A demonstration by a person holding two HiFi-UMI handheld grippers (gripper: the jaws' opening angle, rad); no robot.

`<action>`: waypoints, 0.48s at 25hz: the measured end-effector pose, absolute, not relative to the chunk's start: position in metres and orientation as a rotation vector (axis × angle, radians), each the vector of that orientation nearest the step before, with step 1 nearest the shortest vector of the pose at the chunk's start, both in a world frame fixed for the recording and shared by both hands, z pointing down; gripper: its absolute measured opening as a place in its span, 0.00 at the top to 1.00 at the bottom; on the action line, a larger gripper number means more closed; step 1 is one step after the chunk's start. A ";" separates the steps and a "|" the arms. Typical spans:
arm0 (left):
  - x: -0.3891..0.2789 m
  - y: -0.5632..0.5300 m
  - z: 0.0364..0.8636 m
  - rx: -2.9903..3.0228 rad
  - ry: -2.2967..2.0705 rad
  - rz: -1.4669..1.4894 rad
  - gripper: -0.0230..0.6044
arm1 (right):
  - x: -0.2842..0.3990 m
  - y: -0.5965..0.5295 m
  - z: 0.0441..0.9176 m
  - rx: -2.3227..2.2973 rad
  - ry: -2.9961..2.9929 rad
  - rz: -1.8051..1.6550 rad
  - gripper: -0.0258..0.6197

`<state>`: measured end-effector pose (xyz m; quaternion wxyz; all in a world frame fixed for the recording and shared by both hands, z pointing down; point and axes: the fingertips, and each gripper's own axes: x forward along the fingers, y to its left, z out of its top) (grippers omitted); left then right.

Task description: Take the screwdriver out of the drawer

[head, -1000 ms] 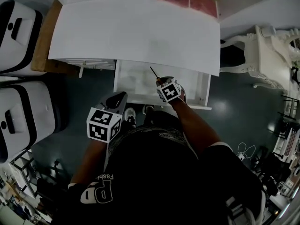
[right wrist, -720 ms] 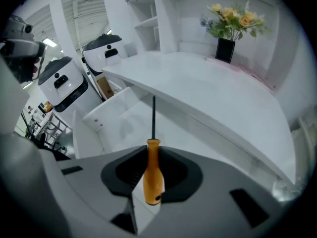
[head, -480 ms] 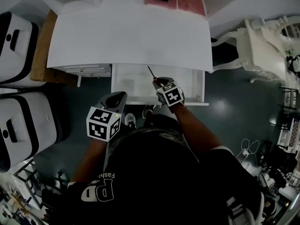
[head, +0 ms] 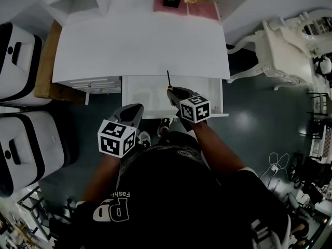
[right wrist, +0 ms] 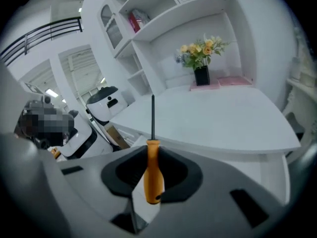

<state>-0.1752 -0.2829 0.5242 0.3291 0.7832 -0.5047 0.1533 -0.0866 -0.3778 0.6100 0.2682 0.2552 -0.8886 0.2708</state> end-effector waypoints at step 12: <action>-0.173 -0.275 0.488 2.155 -1.323 0.315 0.94 | -0.083 -0.360 0.537 0.808 -2.577 0.847 0.84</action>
